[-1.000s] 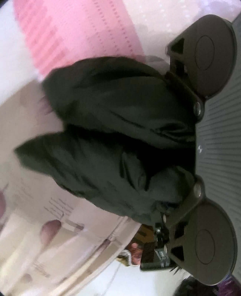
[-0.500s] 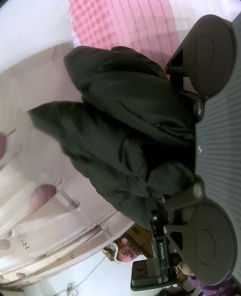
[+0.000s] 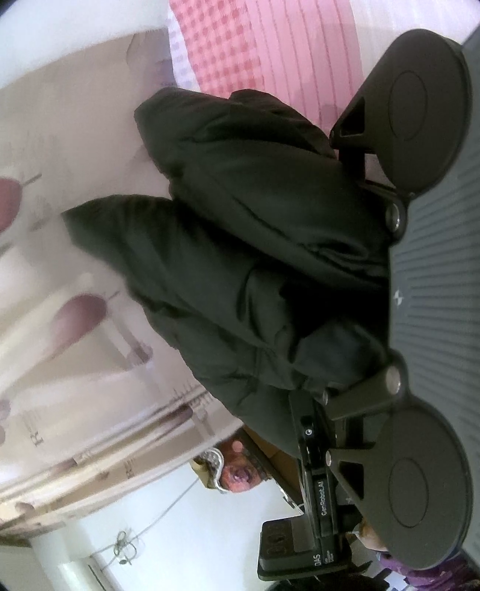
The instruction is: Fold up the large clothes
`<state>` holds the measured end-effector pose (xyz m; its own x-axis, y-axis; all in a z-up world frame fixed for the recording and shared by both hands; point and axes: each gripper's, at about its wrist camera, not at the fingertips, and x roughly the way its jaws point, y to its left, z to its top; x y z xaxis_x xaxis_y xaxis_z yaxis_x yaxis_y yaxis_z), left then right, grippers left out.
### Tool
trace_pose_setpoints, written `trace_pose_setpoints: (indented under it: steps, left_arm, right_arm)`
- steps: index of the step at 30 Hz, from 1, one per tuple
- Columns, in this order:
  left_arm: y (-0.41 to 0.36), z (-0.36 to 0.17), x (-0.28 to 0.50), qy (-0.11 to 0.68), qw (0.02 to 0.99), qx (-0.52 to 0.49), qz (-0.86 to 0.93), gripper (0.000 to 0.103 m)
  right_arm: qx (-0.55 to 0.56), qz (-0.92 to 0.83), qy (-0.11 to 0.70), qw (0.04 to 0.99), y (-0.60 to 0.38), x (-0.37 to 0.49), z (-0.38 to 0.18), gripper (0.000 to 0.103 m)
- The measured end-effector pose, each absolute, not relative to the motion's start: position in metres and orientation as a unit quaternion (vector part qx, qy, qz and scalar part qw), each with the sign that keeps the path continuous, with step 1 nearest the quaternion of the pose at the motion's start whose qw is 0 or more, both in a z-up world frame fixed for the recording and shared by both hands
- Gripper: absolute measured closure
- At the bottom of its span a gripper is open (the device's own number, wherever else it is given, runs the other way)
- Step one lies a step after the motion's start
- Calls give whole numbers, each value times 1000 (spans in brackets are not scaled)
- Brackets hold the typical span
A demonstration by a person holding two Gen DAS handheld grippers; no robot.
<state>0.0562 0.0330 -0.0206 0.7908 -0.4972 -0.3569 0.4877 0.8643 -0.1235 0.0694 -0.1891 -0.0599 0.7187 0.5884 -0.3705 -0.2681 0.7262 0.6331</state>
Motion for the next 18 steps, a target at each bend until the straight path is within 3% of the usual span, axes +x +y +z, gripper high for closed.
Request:
trace_pose_setpoints:
  steps: [18]
  left_arm:
    - [72, -20, 14, 181, 952, -15, -246, 33]
  right_arm:
    - [259, 271, 281, 883, -145, 42, -41, 37]
